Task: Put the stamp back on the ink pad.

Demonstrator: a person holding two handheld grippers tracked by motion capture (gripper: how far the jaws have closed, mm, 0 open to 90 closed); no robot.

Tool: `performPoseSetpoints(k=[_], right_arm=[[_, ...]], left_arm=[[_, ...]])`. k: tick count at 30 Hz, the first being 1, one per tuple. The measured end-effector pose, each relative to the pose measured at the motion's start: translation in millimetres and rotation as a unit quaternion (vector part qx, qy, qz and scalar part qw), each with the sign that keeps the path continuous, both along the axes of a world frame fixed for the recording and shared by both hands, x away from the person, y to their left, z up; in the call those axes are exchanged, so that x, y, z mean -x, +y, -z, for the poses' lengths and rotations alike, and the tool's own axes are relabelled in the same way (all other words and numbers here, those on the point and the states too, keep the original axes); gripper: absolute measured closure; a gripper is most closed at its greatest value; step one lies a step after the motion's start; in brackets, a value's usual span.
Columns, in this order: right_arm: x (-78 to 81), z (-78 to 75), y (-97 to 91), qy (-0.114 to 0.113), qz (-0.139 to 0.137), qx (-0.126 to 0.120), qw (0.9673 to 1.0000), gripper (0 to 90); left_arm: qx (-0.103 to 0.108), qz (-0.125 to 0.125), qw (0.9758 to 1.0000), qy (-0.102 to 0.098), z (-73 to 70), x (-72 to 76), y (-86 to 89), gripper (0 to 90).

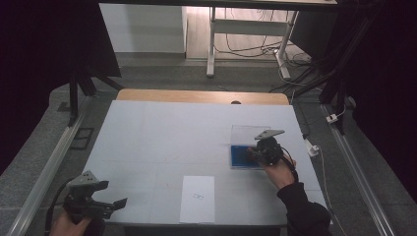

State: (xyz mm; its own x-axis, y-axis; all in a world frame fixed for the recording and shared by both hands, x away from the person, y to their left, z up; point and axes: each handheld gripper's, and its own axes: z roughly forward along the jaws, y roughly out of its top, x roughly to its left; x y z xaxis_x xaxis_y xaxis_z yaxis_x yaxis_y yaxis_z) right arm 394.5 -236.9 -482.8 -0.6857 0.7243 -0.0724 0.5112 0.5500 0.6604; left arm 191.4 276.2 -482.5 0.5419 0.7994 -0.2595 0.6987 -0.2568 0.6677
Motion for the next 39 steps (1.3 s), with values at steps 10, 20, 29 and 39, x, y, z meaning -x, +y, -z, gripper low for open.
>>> performPoseSetpoints(k=[10,20,29,39], right_arm=[[0.2,0.3,-0.4,0.002,0.006,-0.004,1.0000,79.3],[3.1,-5.8,-3.5,-0.010,0.014,-0.033,0.9993,65.1],[8.2,-9.0,-1.7,-0.010,0.017,-0.032,0.9993,43.9],[13.7,-10.6,-2.3,-0.007,0.036,-0.049,0.9981,13.8]], left_arm=[[0.001,0.000,1.0000,0.000,0.0,-0.2,0.0,1.3],[0.002,0.001,1.0000,0.000,-0.1,-0.1,0.3,1.3],[0.002,0.001,1.0000,0.000,-0.1,-0.2,0.3,1.3],[0.004,0.001,1.0000,0.000,-0.1,-0.3,0.2,1.3]])
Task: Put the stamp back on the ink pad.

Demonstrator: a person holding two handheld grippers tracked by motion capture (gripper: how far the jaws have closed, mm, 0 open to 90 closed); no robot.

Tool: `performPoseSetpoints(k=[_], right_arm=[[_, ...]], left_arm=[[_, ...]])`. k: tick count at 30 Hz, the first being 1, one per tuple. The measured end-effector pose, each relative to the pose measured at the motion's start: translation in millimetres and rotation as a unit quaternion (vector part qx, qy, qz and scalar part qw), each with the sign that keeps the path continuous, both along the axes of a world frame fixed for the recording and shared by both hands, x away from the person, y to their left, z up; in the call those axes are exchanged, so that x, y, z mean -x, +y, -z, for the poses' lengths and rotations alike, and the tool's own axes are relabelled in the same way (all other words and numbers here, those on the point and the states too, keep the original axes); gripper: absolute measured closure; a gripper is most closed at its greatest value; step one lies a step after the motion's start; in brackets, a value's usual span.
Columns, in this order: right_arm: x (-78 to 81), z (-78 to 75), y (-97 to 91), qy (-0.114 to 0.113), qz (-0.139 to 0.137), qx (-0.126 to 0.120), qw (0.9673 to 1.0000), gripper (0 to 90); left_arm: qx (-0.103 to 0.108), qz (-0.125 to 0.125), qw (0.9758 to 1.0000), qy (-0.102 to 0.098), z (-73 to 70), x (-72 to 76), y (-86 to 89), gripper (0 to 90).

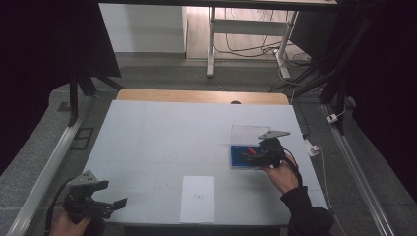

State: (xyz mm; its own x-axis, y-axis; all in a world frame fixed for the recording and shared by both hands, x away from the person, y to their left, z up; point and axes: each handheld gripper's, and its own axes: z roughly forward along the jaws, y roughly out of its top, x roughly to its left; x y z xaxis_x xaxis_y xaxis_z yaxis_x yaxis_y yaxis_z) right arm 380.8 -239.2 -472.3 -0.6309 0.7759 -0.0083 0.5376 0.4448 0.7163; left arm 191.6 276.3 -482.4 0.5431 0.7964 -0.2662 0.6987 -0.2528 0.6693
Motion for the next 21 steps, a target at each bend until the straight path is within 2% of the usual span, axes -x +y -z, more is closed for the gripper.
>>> performPoseSetpoints(k=[2,7,11,17,21], right_arm=[[2.2,-0.4,-0.4,0.001,0.003,-0.008,1.0000,8.2],[8.6,-2.7,-2.2,0.007,0.000,-0.028,0.9996,1.5],[14.0,-4.6,-5.1,0.014,-0.009,-0.036,0.9992,0.0],[25.9,-8.8,-8.1,0.010,-0.013,-0.035,0.9993,0.0],[35.8,-13.0,-11.4,0.008,-0.019,-0.043,0.9989,0.0]], left_arm=[[0.000,0.000,1.0000,0.000,0.0,0.1,0.0,1.3],[0.000,0.000,1.0000,0.000,0.0,0.0,0.0,1.3],[0.000,-0.001,1.0000,0.000,0.0,-0.1,0.4,1.3],[0.000,-0.001,1.0000,-0.001,0.0,-0.2,0.3,1.3],[0.000,-0.001,1.0000,-0.001,0.0,-0.3,0.1,1.2]])
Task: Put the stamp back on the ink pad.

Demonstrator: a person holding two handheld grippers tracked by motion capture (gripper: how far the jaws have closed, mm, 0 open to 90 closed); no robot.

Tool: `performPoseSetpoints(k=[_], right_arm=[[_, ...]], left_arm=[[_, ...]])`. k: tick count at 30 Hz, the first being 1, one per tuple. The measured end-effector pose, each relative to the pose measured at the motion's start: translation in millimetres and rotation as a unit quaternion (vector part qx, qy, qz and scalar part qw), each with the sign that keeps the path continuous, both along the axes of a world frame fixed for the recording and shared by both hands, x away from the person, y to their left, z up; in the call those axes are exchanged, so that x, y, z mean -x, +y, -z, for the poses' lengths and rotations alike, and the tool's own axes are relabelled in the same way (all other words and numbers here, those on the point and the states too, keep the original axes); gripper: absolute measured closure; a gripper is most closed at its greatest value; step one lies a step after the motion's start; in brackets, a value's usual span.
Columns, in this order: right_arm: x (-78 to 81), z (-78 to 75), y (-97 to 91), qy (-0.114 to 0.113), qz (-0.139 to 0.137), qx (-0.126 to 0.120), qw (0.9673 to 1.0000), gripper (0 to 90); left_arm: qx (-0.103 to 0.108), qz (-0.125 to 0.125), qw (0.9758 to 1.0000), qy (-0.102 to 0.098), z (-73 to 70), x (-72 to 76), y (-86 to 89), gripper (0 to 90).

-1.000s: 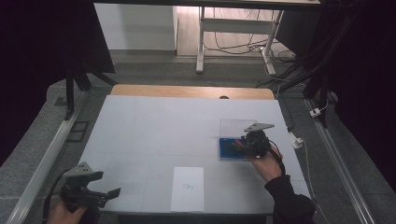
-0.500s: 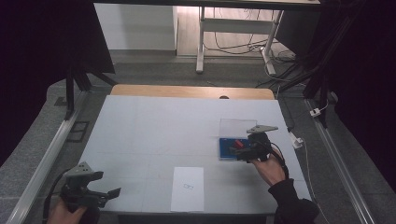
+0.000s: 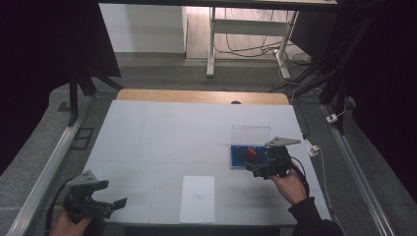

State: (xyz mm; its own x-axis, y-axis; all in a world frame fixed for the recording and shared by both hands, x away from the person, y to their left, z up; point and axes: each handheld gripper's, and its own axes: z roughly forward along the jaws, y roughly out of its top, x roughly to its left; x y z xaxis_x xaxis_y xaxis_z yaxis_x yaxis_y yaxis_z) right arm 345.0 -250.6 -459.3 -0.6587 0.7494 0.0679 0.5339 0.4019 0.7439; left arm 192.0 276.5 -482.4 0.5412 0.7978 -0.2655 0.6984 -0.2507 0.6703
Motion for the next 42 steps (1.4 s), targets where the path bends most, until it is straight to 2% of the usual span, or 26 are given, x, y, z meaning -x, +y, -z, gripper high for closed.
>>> performPoseSetpoints(k=[9,20,27,34,42], right_arm=[[26.7,-8.8,-8.4,-0.016,-0.001,-0.006,0.9999,0.0],[56.8,-14.7,-24.3,-0.022,0.007,-0.015,0.9996,0.0],[73.7,-14.9,-34.2,-0.032,0.025,-0.004,0.9992,0.0],[91.0,-12.3,-46.2,-0.028,0.047,0.002,0.9985,0.0],[108.5,-2.6,-59.7,-0.004,0.068,0.007,0.9976,0.0]], left_arm=[[0.000,-0.001,1.0000,0.000,-0.1,0.2,0.3,1.2],[0.000,-0.001,1.0000,0.000,-0.1,-0.2,0.2,1.2],[0.000,-0.001,1.0000,0.000,-0.1,-0.2,0.3,1.2],[-0.001,-0.001,1.0000,-0.001,-0.1,-0.1,0.2,1.1],[-0.002,-0.002,1.0000,-0.001,-0.1,0.3,0.0,1.1]])
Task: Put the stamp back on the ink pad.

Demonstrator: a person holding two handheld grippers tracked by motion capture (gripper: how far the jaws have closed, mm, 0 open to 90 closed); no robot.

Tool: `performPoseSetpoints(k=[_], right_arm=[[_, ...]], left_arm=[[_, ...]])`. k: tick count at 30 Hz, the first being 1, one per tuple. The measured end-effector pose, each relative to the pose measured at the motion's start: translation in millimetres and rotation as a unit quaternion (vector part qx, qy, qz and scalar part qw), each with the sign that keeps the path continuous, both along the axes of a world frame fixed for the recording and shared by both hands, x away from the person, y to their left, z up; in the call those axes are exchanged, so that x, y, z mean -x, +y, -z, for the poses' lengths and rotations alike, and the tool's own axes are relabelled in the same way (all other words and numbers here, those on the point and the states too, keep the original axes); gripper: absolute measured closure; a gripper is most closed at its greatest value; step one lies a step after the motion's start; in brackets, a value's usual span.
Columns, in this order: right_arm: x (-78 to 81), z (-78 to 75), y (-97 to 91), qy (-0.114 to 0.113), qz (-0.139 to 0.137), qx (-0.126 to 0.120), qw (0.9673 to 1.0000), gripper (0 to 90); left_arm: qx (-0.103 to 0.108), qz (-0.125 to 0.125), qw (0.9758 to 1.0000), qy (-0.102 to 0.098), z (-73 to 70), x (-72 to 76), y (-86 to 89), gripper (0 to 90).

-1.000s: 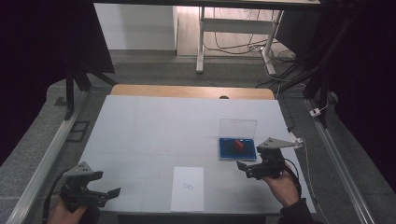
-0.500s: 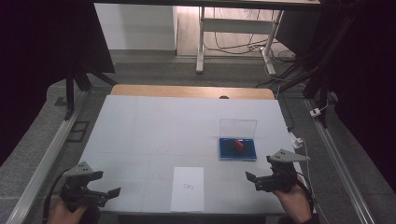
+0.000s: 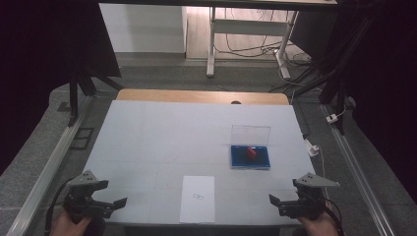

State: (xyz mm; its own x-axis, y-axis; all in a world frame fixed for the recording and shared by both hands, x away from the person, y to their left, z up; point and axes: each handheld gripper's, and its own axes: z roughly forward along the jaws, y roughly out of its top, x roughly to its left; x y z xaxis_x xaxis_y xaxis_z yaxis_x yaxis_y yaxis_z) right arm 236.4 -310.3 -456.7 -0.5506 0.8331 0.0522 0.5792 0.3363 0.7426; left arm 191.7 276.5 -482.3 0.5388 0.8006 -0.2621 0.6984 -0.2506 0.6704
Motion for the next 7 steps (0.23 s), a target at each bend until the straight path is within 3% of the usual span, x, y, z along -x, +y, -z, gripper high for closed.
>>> performPoseSetpoints(k=[7], right_arm=[[1.9,0.7,-0.5,-0.001,0.009,0.006,0.9999,0.0]], left_arm=[[0.001,0.000,1.0000,-0.002,-0.3,-0.4,-0.1,1.1]])
